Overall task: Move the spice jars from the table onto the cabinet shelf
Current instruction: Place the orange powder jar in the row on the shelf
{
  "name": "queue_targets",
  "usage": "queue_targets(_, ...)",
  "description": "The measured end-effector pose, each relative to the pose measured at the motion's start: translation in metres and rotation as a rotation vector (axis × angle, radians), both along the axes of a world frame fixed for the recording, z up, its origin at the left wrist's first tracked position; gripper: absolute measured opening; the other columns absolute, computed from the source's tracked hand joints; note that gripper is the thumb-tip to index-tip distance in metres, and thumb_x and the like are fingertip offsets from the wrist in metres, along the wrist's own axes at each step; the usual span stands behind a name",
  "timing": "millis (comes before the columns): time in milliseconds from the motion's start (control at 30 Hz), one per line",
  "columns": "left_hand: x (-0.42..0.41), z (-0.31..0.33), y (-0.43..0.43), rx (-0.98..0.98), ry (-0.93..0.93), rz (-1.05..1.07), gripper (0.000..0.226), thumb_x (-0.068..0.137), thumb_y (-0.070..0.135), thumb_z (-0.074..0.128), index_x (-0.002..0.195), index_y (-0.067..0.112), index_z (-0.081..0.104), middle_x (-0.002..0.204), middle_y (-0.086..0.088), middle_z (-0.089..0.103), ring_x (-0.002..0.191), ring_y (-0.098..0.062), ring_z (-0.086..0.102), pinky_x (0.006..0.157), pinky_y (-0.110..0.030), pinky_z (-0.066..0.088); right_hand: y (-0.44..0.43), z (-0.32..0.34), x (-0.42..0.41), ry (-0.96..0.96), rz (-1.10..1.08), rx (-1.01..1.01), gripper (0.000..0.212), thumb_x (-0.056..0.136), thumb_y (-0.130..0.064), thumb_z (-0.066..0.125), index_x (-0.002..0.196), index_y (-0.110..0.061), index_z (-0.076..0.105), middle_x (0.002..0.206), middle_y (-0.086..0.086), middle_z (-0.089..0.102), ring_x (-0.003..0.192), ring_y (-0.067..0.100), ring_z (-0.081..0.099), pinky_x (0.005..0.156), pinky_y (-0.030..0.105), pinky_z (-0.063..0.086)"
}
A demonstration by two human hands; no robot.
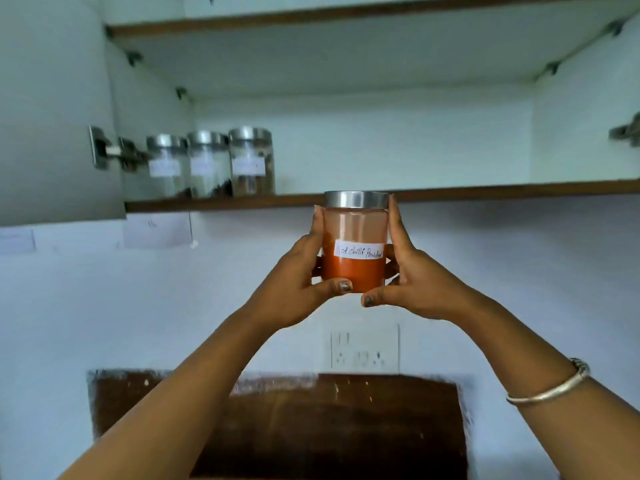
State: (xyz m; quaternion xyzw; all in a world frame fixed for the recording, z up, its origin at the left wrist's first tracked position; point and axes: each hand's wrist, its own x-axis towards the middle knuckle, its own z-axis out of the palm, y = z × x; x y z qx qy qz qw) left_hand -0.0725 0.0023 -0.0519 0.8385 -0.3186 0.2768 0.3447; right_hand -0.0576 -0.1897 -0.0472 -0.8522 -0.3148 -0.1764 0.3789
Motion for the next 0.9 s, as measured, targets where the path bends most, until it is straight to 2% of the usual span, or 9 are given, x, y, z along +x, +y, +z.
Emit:
queue_targets(67,0.011,0.024,0.006,-0.008,-0.043,0.002,0.099,0.078,0.045,0.059,0.145,0.038,-0.014,0.150,0.002,0.032,0.120,-0.015,0.053,0.095,-0.021,0.048,0.006,0.024,0.010,-0.040,0.018,0.025,0.127,0.076,-0.021,0.078,0.135,-0.050,-0.032,0.154,0.000,0.028,0.123,0.022,0.051,0.091,0.032,0.049)
queue_targets(167,0.028,0.055,0.017,-0.035,-0.110,0.038,0.099,0.083,0.033,0.066,0.144,0.042,-0.011,0.143,-0.004,0.035,0.122,-0.020,0.051,0.100,-0.034,0.048,0.016,0.056,0.025,-0.100,0.062,0.038,0.129,0.075,-0.018,0.078,0.134,-0.051,-0.032,0.156,0.000,0.021,0.131,0.024,0.045,0.099,0.039,0.047)
queue_targets(267,0.044,0.079,0.026,-0.070,-0.130,0.057,0.097,0.085,0.019,0.066,0.142,0.044,-0.008,0.139,-0.004,0.039,0.117,-0.014,0.052,0.098,-0.031,0.048,0.028,0.081,0.043,-0.150,0.059,0.036,0.132,0.074,-0.018,0.079,0.132,-0.054,-0.034,0.154,0.004,0.030,0.123,0.022,0.052,0.099,0.041,0.048)
queue_targets(333,0.055,0.091,0.030,-0.078,-0.159,0.089,0.094,0.086,0.017,0.064,0.141,0.045,-0.008,0.139,-0.004,0.041,0.115,-0.012,0.053,0.097,-0.032,0.049,0.036,0.095,0.055,-0.186,0.047,0.032,0.132,0.074,-0.018,0.079,0.132,-0.054,-0.034,0.151,0.004,0.034,0.118,0.021,0.055,0.096,0.037,0.050)
queue_targets(400,0.065,0.099,0.033,-0.095,-0.152,0.109,0.093,0.088,0.017,0.063,0.137,0.048,-0.010,0.141,-0.004,0.043,0.119,-0.015,0.052,0.099,-0.036,0.049,0.044,0.104,0.067,-0.216,0.020,0.015,0.130,0.076,-0.021,0.078,0.133,-0.052,-0.034,0.153,0.003,0.031,0.123,0.021,0.052,0.095,0.032,0.047)
queue_targets(533,0.086,0.104,0.038,-0.095,-0.114,0.175,0.091,0.090,0.020,0.059,0.145,0.038,-0.012,0.144,-0.003,0.041,0.123,-0.018,0.051,0.100,-0.037,0.047,0.055,0.113,0.088,-0.203,-0.013,-0.029,0.126,0.078,-0.022,0.076,0.133,-0.052,-0.033,0.155,0.002,0.027,0.124,0.025,0.051,0.098,0.038,0.048)
queue_targets(733,0.118,0.097,0.044,-0.085,-0.187,0.263,0.082,0.090,0.027,0.059,0.149,0.033,0.003,0.140,-0.002,0.046,0.121,-0.014,0.050,0.101,-0.033,0.045,0.063,0.117,0.115,-0.182,-0.100,-0.158,0.121,0.082,-0.032,0.072,0.135,-0.041,-0.037,0.151,0.005,0.033,0.122,0.025,0.052,0.097,0.033,0.045)
queue_targets(800,0.123,0.097,0.045,-0.081,-0.250,0.330,0.077,0.088,0.031,0.061,0.149,0.032,0.013,0.136,-0.005,0.044,0.114,-0.018,0.053,0.095,-0.031,0.048,0.062,0.122,0.123,-0.106,-0.066,-0.133,0.119,0.081,-0.036,0.071,0.138,-0.040,-0.034,0.148,0.004,0.039,0.123,0.024,0.051,0.101,0.035,0.044)
queue_targets(900,0.125,0.097,0.044,-0.092,-0.283,0.401,0.064,0.087,0.031,0.063,0.144,0.027,0.033,0.122,-0.005,0.052,0.103,-0.018,0.057,0.086,-0.028,0.048,0.063,0.127,0.135,-0.032,-0.085,-0.042,0.103,0.089,-0.038,0.062,0.145,-0.036,-0.024,0.145,0.003,0.045,0.123,0.023,0.050,0.103,0.036,0.041)
